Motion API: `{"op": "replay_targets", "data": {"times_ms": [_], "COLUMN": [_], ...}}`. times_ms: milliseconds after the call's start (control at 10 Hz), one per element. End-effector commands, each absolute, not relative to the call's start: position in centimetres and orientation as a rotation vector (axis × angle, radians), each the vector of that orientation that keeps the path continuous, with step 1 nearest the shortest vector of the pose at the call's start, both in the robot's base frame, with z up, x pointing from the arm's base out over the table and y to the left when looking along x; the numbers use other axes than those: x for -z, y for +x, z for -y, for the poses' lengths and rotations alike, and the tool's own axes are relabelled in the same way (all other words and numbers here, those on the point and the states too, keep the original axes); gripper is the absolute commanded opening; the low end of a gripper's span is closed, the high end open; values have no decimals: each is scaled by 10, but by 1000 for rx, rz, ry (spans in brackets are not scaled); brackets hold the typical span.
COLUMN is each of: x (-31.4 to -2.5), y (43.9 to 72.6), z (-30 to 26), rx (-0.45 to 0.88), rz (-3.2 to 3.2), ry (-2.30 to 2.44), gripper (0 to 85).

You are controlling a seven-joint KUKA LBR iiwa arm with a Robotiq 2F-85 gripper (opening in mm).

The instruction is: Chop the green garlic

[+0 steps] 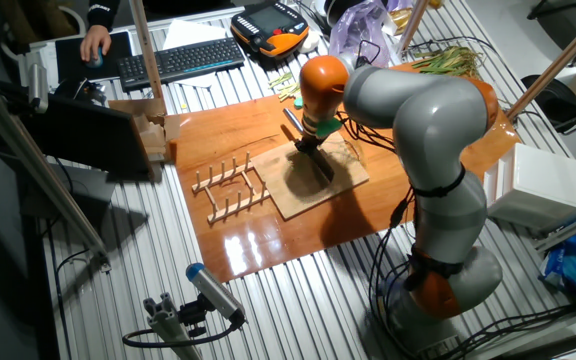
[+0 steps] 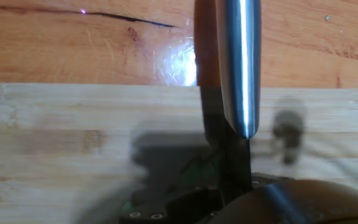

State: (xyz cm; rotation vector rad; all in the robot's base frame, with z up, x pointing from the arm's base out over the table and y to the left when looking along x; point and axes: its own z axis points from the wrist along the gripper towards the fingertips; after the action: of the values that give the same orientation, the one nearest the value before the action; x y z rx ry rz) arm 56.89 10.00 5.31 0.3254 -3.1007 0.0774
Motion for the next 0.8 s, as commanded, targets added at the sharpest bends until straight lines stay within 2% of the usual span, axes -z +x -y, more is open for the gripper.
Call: {"op": "replay_targets", "data": {"times_ms": [0,300,700], "x": [-54,-57,-97], "y": [572,572,564], "z": [-103,-103,-103], "rx": [-90,-84,-48], "rz": [3089,3079,3029], "ry": [320,319,317], "gripper": [0,0,0]}}
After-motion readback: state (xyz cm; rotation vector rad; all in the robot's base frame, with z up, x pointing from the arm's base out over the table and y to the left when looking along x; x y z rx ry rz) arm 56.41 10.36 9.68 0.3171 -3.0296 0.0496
